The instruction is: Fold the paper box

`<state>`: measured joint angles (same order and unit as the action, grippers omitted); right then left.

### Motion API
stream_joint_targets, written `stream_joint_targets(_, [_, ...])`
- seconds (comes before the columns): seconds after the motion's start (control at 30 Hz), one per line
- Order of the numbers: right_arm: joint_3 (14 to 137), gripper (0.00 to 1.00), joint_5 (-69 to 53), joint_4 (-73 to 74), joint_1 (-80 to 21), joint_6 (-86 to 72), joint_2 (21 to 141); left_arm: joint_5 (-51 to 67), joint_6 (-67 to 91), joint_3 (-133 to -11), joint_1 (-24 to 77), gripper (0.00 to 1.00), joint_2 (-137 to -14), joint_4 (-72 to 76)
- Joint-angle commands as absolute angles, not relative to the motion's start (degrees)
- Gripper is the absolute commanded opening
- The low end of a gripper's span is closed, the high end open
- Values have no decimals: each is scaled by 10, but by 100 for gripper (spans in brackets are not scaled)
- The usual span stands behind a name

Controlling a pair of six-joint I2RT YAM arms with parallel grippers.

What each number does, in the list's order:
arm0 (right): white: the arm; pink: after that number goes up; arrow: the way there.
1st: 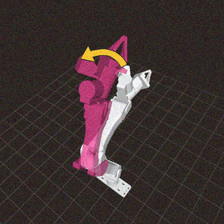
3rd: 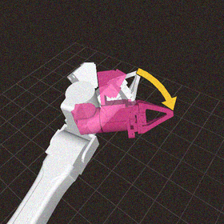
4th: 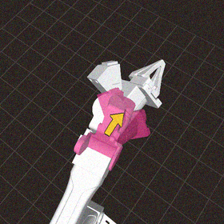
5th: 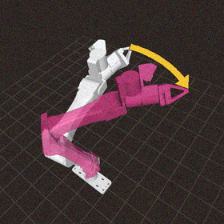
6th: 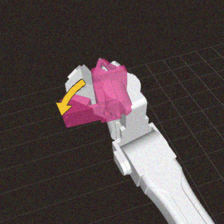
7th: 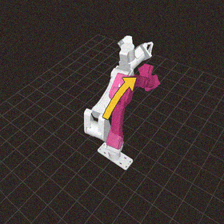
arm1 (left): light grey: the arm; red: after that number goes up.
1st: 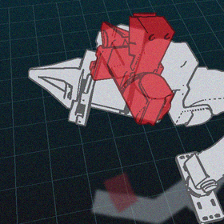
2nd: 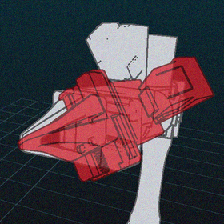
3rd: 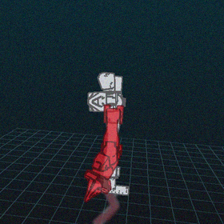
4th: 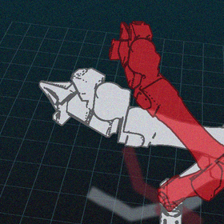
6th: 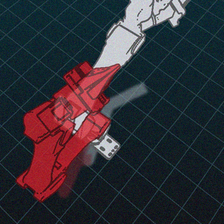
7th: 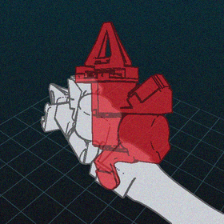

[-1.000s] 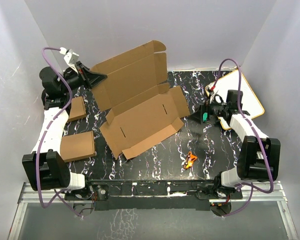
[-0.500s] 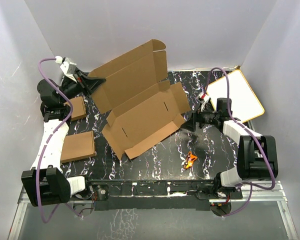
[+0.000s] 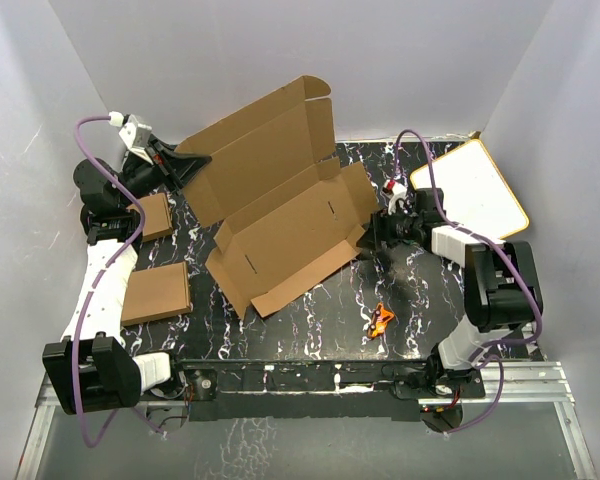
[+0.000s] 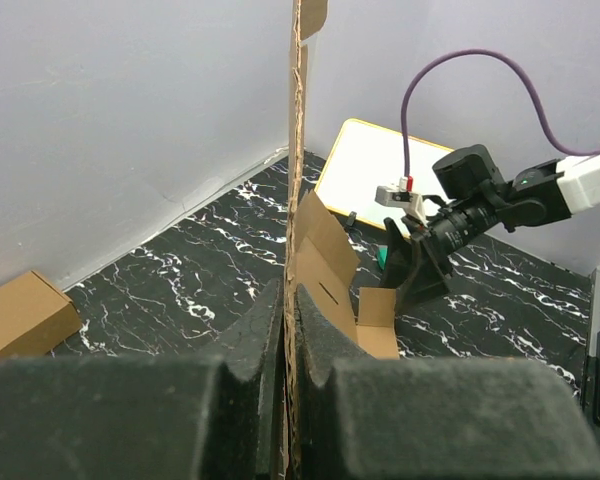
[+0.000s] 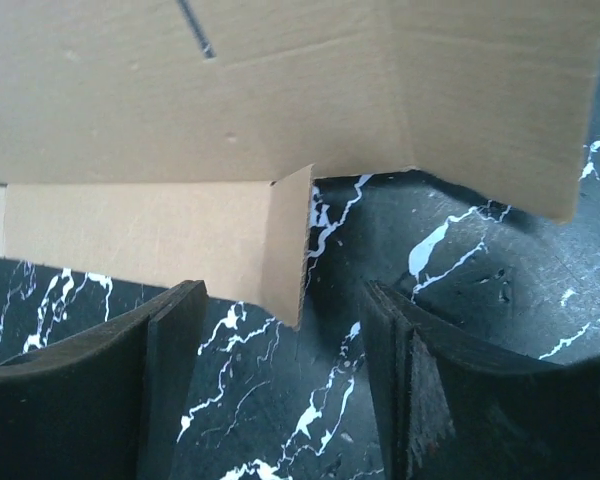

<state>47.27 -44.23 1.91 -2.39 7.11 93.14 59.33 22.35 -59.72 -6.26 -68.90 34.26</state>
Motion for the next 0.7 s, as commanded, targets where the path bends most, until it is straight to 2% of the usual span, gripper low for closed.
stream_joint_targets(0.0, [517, 62, -429, -15, -22, 39, 966, 594, 236, -607, -62, 0, -668, 375])
stream_joint_targets(0.07, [528, 54, -440, -12, -23, 34, 985, 595, 240, -609, -62, 0, -668, 375])
stream_joint_targets(0.17, [538, 21, -482, -10, -22, 30, 997, 596, 244, -611, -62, 0, -668, 373])
stream_joint_targets(0.23, [539, 8, -483, -7, -21, 38, 987, 600, 244, -614, -62, 0, -669, 363])
stream_joint_targets(0.5, [527, 8, -447, -5, 18, 75, 897, 613, 207, -635, -62, 0, -669, 284])
stream_joint_targets(0.57, [521, 8, -444, -3, 20, 84, 887, 613, 198, -640, -62, 6, -669, 269])
stream_joint_targets(0.67, [520, 8, -443, -1, 21, 90, 881, 613, 186, -646, -62, 11, -671, 246])
